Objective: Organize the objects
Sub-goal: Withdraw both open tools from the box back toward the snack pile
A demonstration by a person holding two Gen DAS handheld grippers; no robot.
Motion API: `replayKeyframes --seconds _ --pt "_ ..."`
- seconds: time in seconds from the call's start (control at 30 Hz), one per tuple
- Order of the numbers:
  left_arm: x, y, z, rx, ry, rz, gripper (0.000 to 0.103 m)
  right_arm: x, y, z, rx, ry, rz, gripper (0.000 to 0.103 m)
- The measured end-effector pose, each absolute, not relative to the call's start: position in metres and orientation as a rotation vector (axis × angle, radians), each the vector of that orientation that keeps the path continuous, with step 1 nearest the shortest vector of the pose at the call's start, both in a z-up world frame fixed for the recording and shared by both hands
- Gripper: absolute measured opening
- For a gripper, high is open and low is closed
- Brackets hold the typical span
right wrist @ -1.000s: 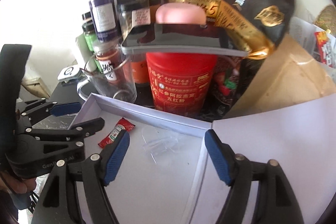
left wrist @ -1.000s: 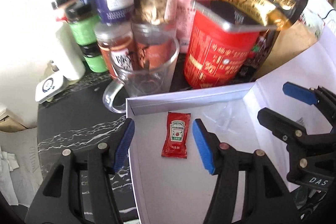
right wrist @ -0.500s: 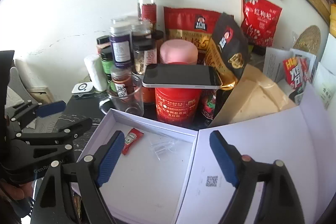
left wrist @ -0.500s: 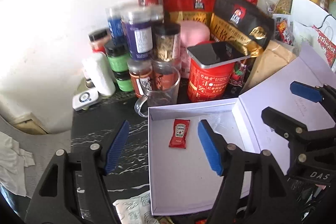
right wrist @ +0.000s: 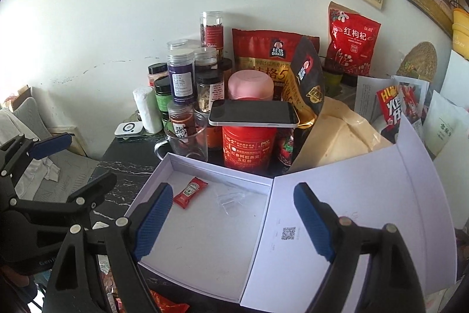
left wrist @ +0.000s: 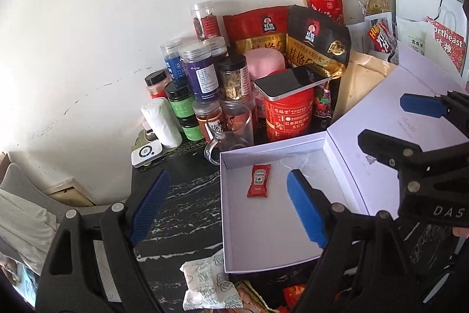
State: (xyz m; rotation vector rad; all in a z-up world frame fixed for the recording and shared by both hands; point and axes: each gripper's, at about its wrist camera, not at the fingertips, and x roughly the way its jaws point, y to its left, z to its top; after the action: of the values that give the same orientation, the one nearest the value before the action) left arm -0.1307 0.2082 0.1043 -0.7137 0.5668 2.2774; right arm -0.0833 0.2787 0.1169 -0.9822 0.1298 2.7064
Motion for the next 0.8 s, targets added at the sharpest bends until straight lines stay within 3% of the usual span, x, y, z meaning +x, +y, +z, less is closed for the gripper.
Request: replayKeyframes --seconds 0.8 --pt "-0.053 0.14 0.112 -0.669 0.415 2.423 0.086 0.005 0.237 0.128 -0.804 -0.019 2.814 0.091"
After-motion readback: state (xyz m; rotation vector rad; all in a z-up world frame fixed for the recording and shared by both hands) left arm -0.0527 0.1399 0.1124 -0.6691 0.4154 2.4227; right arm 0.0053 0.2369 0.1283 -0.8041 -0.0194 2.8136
